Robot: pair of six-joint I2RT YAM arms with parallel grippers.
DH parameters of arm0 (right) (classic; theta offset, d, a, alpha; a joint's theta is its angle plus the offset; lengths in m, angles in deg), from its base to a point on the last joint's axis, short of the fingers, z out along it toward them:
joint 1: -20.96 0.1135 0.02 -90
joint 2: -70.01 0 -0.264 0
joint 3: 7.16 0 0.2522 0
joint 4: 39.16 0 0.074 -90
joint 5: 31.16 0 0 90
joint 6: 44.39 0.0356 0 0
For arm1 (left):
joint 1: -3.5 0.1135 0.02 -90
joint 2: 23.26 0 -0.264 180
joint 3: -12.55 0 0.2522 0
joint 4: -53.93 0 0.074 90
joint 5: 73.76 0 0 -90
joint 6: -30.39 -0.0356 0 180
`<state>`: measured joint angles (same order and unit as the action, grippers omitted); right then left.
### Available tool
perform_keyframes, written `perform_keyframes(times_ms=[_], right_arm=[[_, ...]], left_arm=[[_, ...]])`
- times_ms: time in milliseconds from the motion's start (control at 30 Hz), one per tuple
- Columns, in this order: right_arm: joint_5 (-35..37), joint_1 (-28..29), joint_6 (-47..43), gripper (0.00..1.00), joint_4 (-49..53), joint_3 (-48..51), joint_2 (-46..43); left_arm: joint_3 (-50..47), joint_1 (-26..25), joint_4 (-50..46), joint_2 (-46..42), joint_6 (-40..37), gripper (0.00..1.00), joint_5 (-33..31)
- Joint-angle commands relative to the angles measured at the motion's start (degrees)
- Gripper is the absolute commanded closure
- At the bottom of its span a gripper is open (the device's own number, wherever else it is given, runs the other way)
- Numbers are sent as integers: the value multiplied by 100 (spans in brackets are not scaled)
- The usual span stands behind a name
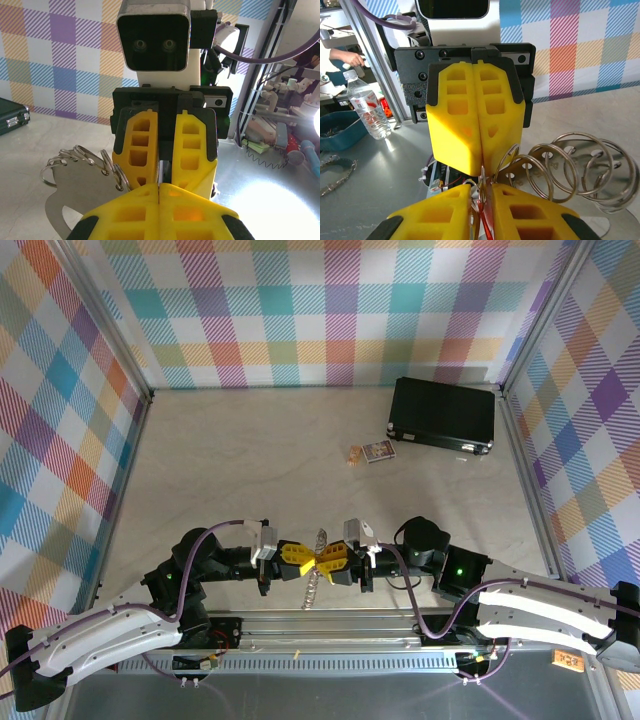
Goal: Put the keys on the keyring
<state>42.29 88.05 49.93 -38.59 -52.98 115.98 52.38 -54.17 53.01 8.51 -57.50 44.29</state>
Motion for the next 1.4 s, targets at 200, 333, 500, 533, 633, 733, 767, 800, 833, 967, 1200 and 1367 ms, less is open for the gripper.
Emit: perform_keyframes(times_ms=[200,333,500,533,633,733,767,800,833,967,1200,1367], right_arm=[[18,-12,45,94,-137,-148,-5],[127,-12,-110,100,159,-243,-10],[383,-12,-784,100,1370,-711,-139],[441,-12,-934,100,1633,-827,-174],[531,-20,-1450,100,2387,-1207,-135],[540,-18,-1768,100,2934,-1569,46],[519,-20,-1848,100,3050,-1651,103],[482,-20,-1928,100,3162,-1744,138],[454,-18,-1994,100,3237,-1817,173],[348,-22,-2191,100,3409,-1925,234],[153,-91,-2260,100,3367,-2027,386],[94,-143,-2260,100,3217,-1989,384]], left_arm=[[17,-2,316,-84,-23,100,122],[52,-1,227,-83,-26,100,59],[355,-2,-765,-171,-221,89,-671],[432,-6,-994,-210,-241,84,-861],[669,-7,-1653,-284,-249,79,-1330],[900,-7,-2047,-260,-240,76,-1397],[974,-6,-2139,-237,-246,73,-1359],[1061,-6,-2241,-199,-241,70,-1294],[1152,-6,-2357,-136,-251,67,-1209],[1444,-8,-2668,23,-355,65,-797],[1726,-52,-3083,217,-539,64,-378],[1945,-125,-3376,501,-754,64,-497]])
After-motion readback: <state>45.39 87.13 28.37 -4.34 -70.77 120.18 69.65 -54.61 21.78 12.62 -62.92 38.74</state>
